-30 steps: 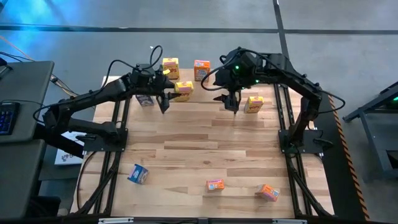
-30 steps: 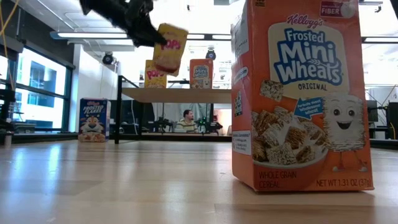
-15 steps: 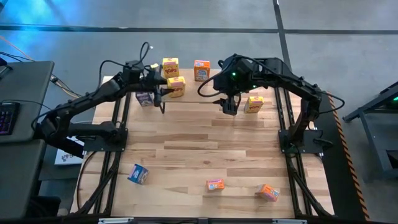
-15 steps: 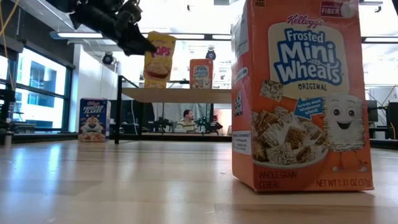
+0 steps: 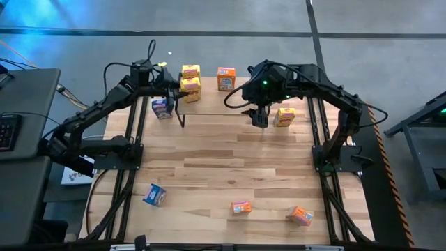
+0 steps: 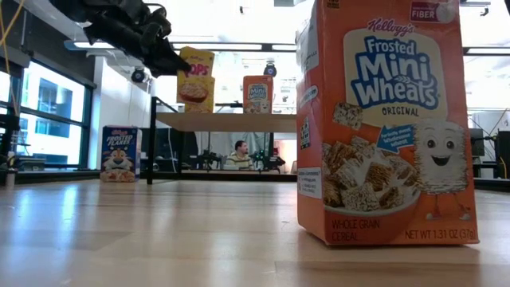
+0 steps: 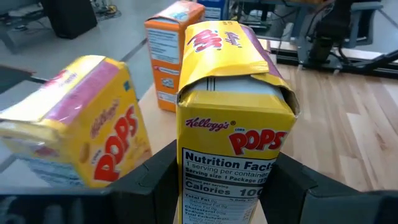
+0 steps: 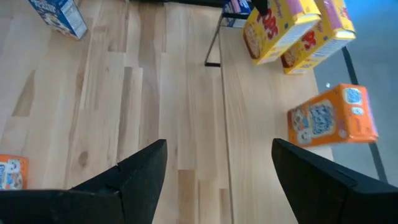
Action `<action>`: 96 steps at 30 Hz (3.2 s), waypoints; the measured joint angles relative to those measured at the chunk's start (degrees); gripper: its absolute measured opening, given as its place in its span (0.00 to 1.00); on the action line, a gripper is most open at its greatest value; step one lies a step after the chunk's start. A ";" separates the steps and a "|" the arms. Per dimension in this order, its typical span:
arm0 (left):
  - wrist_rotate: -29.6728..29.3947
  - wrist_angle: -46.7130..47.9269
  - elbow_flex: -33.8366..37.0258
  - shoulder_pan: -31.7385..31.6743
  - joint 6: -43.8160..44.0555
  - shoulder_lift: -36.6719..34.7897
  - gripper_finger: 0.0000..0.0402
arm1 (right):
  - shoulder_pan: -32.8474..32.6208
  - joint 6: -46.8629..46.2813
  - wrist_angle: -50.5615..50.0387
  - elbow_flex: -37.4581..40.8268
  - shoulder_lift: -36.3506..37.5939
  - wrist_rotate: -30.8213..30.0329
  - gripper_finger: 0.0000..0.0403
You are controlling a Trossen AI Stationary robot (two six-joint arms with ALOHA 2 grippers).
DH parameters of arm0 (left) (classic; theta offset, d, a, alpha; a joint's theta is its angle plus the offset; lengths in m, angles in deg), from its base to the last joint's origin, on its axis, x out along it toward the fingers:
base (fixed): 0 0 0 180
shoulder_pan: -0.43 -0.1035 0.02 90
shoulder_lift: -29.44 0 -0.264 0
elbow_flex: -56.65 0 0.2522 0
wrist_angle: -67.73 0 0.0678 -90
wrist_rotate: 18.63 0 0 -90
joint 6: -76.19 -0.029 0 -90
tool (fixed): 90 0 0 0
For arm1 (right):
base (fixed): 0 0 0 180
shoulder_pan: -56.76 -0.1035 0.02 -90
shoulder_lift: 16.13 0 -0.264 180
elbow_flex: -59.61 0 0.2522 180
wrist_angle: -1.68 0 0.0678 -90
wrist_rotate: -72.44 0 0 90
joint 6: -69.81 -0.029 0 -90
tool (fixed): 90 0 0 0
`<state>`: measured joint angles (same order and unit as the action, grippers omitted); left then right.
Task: Stack cereal on shelf
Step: Put the bottom yellow cereal box on the shelf aligned with the other yellow cereal box
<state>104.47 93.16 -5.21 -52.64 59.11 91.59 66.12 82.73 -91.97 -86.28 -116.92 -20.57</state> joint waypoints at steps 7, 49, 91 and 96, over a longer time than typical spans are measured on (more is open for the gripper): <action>3.10 0.04 0.00 -0.97 0.28 2.04 0.42 | -0.40 -2.60 -1.09 0.01 0.87 -0.08 0.70; 8.83 -3.09 -0.04 -5.54 -4.13 7.75 0.42 | -1.51 -6.57 65.15 76.46 40.11 -1.27 0.70; 11.45 -6.00 -0.04 -6.91 -5.57 10.22 0.42 | -1.53 -6.94 65.10 76.76 40.08 -1.27 0.70; 11.47 -5.95 -0.04 -6.94 -5.55 10.22 0.42 | -1.51 -6.94 65.10 76.76 40.08 -1.27 0.70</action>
<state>115.94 87.21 -5.25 -59.58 53.56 101.82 64.61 75.79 -26.87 -9.52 -76.83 -21.83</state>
